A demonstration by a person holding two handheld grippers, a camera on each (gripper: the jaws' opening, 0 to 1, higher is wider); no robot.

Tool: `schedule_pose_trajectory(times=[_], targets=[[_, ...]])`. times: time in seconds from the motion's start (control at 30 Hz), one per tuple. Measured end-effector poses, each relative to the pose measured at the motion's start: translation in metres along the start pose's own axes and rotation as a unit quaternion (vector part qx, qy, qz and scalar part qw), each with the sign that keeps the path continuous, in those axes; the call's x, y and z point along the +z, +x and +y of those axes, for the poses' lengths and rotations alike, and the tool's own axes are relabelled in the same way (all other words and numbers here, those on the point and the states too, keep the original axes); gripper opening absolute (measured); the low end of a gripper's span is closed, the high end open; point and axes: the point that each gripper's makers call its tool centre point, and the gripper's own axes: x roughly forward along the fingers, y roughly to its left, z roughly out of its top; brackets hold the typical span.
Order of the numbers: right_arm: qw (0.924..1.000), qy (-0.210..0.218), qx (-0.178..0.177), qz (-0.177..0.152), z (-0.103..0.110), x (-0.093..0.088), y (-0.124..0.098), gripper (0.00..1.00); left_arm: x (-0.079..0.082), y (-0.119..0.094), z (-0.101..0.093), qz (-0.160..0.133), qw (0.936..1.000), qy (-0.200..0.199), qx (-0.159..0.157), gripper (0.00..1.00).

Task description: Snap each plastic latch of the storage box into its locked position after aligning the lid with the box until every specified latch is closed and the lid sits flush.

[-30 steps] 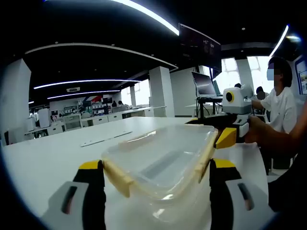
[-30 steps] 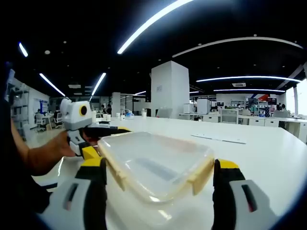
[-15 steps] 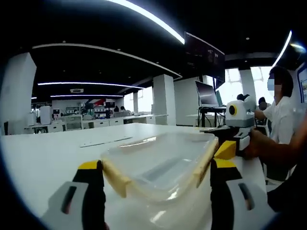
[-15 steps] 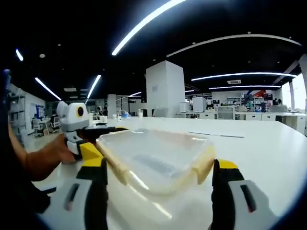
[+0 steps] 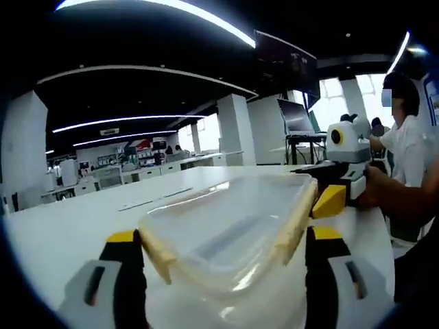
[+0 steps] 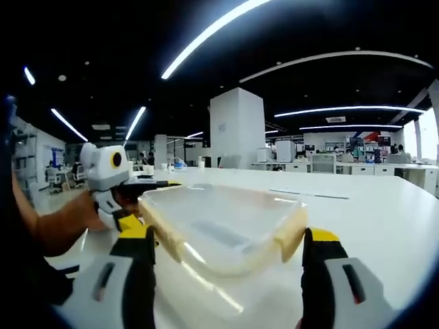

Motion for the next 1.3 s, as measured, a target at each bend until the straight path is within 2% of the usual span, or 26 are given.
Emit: schedule_pose_trajectory(times=[0.17, 0.2, 0.23, 0.33, 0.4, 0.43, 0.47, 0.73, 1.0, 1.17, 1.3], targets=[[0.9999, -0.01, -0.002, 0.005, 0.002, -0.002, 0.001, 0.86, 0.0, -0.003, -0.002, -0.022, 0.9997, -0.01, -0.011, 0.92], [0.9993, -0.028, -0.008, 0.022, 0.001, -0.008, 0.001, 0.86, 0.0, -0.003, -0.003, -0.023, 0.9996, -0.01, -0.011, 0.93], [0.9997, -0.019, -0.006, 0.012, 0.003, -0.005, 0.003, 0.86, -0.001, -0.002, -0.004, -0.023, 0.9997, 0.0, -0.008, 0.93], [0.9997, -0.021, -0.007, 0.014, 0.002, -0.007, 0.003, 0.86, -0.001, -0.002, -0.009, -0.018, 0.9997, -0.002, -0.014, 1.0], [0.9997, -0.02, -0.007, 0.014, 0.002, -0.007, 0.003, 0.86, -0.002, -0.003, -0.008, -0.02, 0.9997, -0.001, -0.017, 1.0], [0.9997, -0.021, -0.006, 0.014, 0.002, -0.007, 0.004, 0.86, -0.001, -0.005, -0.009, -0.022, 0.9995, -0.003, -0.023, 0.99], [0.9997, -0.021, -0.006, 0.014, 0.002, -0.007, 0.003, 0.86, -0.002, -0.006, -0.006, -0.023, 0.9995, -0.004, -0.021, 0.91], [0.9997, -0.02, -0.005, 0.014, 0.003, -0.007, 0.002, 0.85, -0.003, 0.001, -0.002, -0.011, 0.9999, -0.004, 0.001, 0.92], [0.9998, -0.008, -0.004, 0.019, 0.003, -0.008, 0.002, 0.83, -0.003, 0.003, 0.0, -0.026, 0.9996, -0.014, 0.0, 0.89], [0.9997, -0.015, -0.003, 0.017, 0.004, -0.007, 0.002, 0.83, -0.003, 0.003, 0.0, -0.026, 0.9995, -0.015, -0.003, 0.87], [0.9997, -0.014, -0.004, 0.019, 0.005, -0.01, 0.002, 0.82, 0.0, -0.005, -0.002, -0.03, 0.9994, -0.017, -0.007, 0.87]])
